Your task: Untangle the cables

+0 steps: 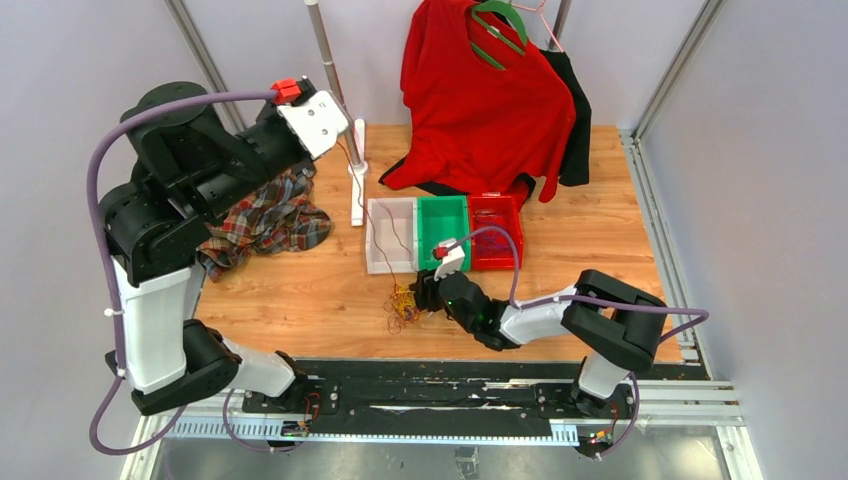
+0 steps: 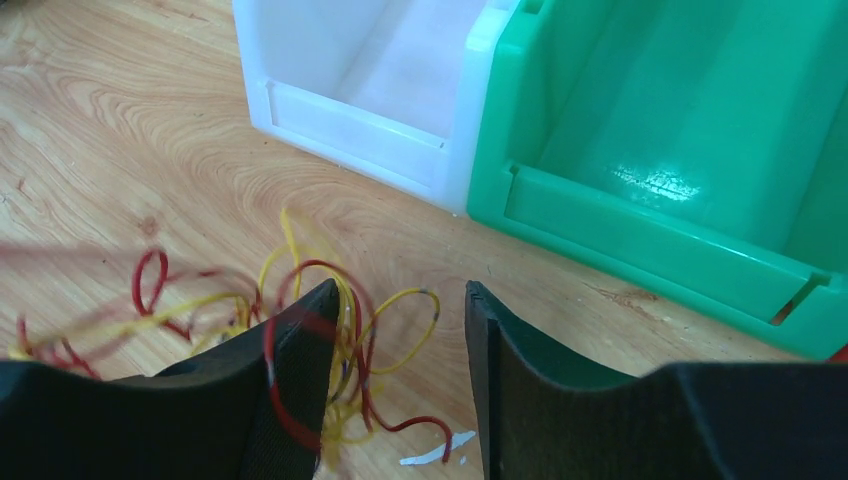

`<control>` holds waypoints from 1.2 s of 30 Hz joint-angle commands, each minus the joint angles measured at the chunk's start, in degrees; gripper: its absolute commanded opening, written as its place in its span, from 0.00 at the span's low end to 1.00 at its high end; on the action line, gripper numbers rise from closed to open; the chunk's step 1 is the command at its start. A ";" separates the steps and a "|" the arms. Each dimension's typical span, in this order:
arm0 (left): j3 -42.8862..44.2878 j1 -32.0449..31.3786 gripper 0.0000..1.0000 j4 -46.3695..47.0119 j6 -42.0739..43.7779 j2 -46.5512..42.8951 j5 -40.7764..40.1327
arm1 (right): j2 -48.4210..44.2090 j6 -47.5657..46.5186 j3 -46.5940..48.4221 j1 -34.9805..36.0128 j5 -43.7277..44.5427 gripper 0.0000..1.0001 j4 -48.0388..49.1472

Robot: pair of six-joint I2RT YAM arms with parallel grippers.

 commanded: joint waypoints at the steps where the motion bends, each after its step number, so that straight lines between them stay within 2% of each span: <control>1: 0.02 -0.34 0.01 12.19 3.34 -2.00 -5.75 | -1.54 0.96 -1.70 -0.21 2.55 0.49 0.78; 4: -0.76 -0.34 0.00 19.03 3.81 -2.56 -9.40 | -1.73 1.26 -2.22 -0.27 2.76 0.48 0.69; 7: -6.44 -0.34 0.01 33.18 5.15 -5.35 -13.98 | -2.36 1.77 -2.78 -0.26 3.03 0.47 0.50; 11: -13.47 -0.34 0.00 43.94 6.25 -8.38 -16.30 | -3.08 1.93 -3.17 -0.21 3.60 0.47 -0.48; 17: -10.45 -0.34 0.01 53.27 5.85 -6.83 -17.42 | -3.44 1.97 -3.85 -0.26 3.78 0.52 -0.74; 22: -6.44 -0.34 0.01 53.64 4.98 -5.09 -14.34 | -3.32 2.44 -4.36 -0.27 3.84 0.53 -0.56; 26: -11.71 -0.34 0.01 65.56 3.75 -7.17 -17.05 | -3.10 3.39 -4.52 -0.27 3.79 0.54 -1.42; 28: -11.47 -0.34 0.01 67.72 1.77 -7.16 -18.89 | -3.00 4.47 -5.05 -0.26 3.84 0.55 -1.42; 31: -11.22 -0.34 0.01 65.94 0.93 -7.33 -16.15 | -2.82 5.23 -5.81 -0.21 3.84 0.56 -0.09; 36: -16.08 -0.34 0.01 64.65 0.50 -9.39 -11.39 | -4.28 4.69 -5.64 -0.19 3.84 0.56 -0.89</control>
